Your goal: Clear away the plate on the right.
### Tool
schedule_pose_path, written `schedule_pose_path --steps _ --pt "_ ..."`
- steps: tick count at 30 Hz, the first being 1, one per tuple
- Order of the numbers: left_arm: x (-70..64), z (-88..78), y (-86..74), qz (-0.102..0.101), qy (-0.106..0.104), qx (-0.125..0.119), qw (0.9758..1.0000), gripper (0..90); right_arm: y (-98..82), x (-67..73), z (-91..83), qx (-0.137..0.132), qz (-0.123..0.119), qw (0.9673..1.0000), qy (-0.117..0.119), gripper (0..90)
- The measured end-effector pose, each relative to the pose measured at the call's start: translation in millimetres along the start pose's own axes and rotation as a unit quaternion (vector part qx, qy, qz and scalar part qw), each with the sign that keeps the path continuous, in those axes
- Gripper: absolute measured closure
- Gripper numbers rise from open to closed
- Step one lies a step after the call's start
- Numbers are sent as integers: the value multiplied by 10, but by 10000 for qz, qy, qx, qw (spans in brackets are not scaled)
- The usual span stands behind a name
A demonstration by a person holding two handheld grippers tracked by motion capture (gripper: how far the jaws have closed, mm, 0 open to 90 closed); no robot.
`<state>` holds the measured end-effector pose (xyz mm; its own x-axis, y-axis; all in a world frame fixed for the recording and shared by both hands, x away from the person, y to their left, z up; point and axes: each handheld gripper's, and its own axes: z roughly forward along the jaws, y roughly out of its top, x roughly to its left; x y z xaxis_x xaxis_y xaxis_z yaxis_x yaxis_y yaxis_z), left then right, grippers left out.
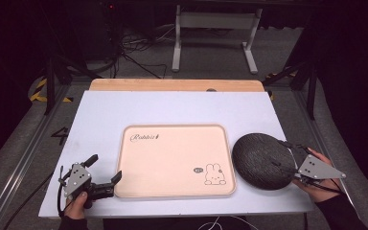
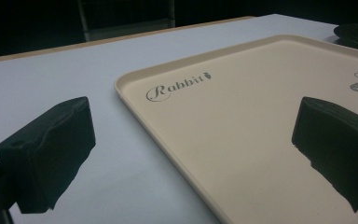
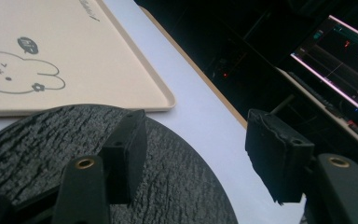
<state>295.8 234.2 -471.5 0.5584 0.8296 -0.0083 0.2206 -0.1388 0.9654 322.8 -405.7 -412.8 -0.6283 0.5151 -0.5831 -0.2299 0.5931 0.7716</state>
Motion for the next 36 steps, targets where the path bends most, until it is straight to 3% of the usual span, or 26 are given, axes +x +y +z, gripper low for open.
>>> schedule_pose_path --steps 5,12,17,22,27,36 --pt "2 -5 -3 -17 -1 -39 10000 3 1 38 -19 78 -361 9993 48 405" --pt "8 -1 -2 -34 -25 -25 10000 3 -24 72 -100 91 -530 9985 48 432" --pt "7 0 -2 -33 -40 -16 10000 3 -26 101 -190 329 -905 9953 -25 452" --pt "5 -1 -1 -8 -45 -13 10000 3 -23 137 -286 482 -1346 9897 -48 442" --pt "9 1 1 -41 -67 7 10000 3 -45 142 -351 540 -1557 9863 -51 455" --pt "13 4 2 -54 -85 20 9999 3 -49 235 -359 435 -1736 9838 125 464"
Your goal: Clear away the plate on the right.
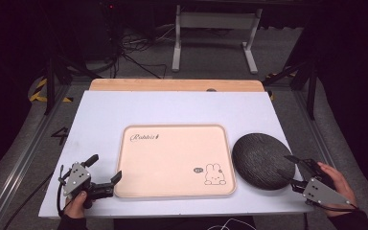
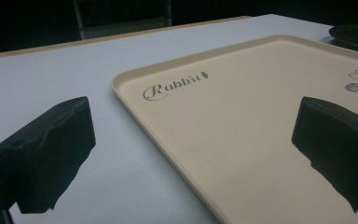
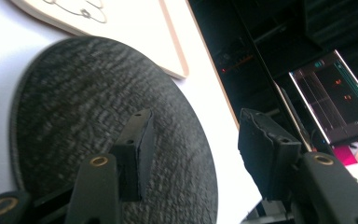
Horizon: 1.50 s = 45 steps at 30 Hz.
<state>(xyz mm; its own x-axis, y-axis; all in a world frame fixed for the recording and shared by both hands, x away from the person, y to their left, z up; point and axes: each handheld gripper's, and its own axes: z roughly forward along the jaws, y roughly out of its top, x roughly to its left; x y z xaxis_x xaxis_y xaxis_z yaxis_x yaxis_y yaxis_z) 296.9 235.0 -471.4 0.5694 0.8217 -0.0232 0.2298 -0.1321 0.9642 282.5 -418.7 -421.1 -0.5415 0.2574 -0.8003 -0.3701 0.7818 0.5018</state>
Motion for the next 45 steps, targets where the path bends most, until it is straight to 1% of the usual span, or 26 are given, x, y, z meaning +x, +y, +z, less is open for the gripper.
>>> schedule_pose_path --steps 1,2,4,6,11,14,15,16,20,28,30,31,34,37,45 --pt "0 0 0 2 1 -2 10000 3 34 40 15 -38 -98 9999 72 463" --pt "-1 0 0 2 2 -4 10000 3 34 40 15 -38 -98 9999 72 463" --pt "-2 -1 -1 -4 8 -6 10000 3 60 73 30 -81 -188 9997 163 462" --pt "0 0 0 1 -4 -6 10000 3 77 105 47 -145 -227 9994 203 461" --pt "3 -2 0 -7 -11 -3 10000 3 107 190 85 -151 -376 9986 326 459" --pt "3 -3 0 0 -9 -1 10000 3 109 213 94 -169 -353 9985 371 457" --pt "0 -1 -1 -4 -5 -6 10000 3 109 225 100 -172 -319 9985 398 457" --pt "0 -1 0 2 -6 -5 10000 3 104 244 116 -226 -209 9986 439 453" --pt "-1 -2 -1 5 0 -6 10000 3 117 290 159 -284 -120 9982 523 451" --pt "-4 -7 -4 32 18 -36 10000 3 151 357 199 -378 -40 9971 658 452" --pt "-4 -6 -4 32 21 -35 10000 3 152 371 203 -386 -24 9971 655 452" --pt "-5 -6 -4 35 21 -33 10000 3 153 382 204 -370 -39 9968 702 452" --pt "-5 -6 -3 37 22 -31 10000 3 159 412 203 -353 -82 9967 722 455" --pt "-5 -6 -4 34 22 -34 10000 3 174 426 193 -376 -138 9970 663 456" --pt "-5 -6 -4 35 21 -34 10000 4 241 481 163 -389 -322 9967 642 462"
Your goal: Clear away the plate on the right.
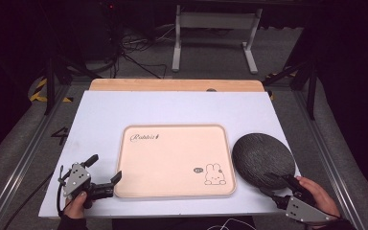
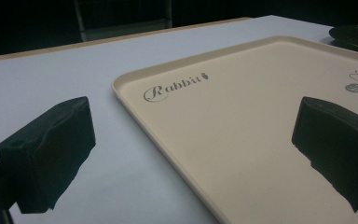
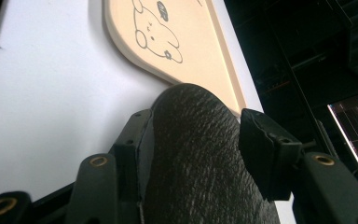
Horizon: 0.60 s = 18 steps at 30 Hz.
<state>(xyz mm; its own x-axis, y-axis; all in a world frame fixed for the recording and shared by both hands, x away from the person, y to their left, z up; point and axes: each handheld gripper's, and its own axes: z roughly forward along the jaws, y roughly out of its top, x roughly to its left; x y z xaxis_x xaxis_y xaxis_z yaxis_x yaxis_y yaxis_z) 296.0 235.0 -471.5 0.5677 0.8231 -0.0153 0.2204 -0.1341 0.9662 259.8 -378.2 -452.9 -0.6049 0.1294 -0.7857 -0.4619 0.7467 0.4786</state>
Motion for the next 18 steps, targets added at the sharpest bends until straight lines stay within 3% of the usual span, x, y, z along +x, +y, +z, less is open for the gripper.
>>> schedule_pose_path --steps 3,8,14,18 --pt "0 0 0 1 -1 -1 10000 3 24 23 -3 56 -147 9999 -33 480" --pt "-1 0 0 4 0 0 10000 3 39 46 -10 129 -115 9998 -43 529" --pt "0 0 0 -2 1 -2 10000 3 62 103 -9 185 -202 9996 -12 514" --pt "-1 1 0 -24 7 -3 10000 3 38 134 29 389 -325 9987 -33 506"
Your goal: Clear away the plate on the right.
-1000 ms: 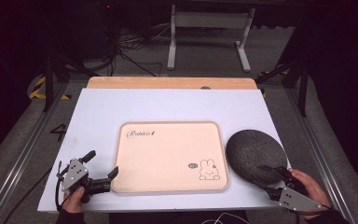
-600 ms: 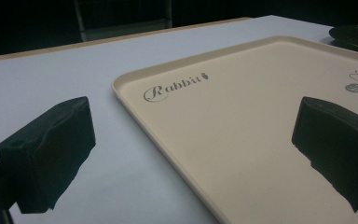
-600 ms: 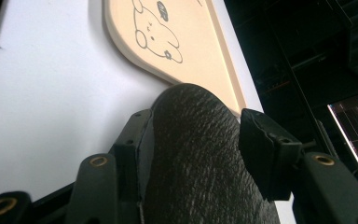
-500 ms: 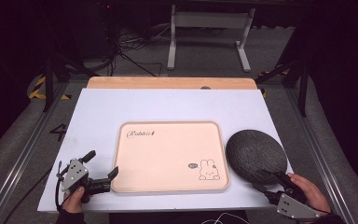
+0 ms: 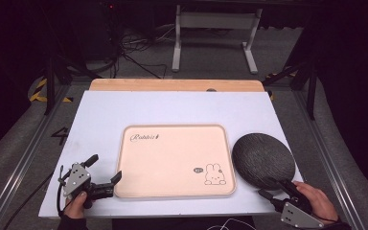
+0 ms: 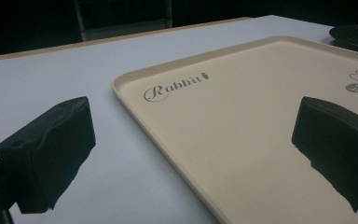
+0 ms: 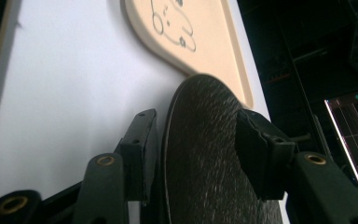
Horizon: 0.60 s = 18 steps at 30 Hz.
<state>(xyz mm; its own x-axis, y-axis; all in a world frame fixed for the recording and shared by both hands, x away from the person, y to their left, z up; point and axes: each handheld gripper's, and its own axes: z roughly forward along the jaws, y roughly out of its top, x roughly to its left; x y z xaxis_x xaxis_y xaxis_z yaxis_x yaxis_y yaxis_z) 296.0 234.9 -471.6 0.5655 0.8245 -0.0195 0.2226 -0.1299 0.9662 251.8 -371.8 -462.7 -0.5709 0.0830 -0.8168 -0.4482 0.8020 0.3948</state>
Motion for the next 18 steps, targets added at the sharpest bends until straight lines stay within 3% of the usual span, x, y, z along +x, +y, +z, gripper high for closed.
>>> schedule_pose_path --steps 3,5,13,18 --pt "4 -1 0 3 -11 -5 10000 3 -9 14 17 124 -97 9999 -38 522" --pt "4 -1 0 5 -13 -5 10000 3 -1 47 35 344 -326 9987 -197 546" --pt "3 -7 -1 17 4 -12 10000 3 11 107 90 502 -695 9955 -403 564" --pt "3 -10 -2 12 13 -22 10000 3 19 145 131 706 -932 9919 -500 592"
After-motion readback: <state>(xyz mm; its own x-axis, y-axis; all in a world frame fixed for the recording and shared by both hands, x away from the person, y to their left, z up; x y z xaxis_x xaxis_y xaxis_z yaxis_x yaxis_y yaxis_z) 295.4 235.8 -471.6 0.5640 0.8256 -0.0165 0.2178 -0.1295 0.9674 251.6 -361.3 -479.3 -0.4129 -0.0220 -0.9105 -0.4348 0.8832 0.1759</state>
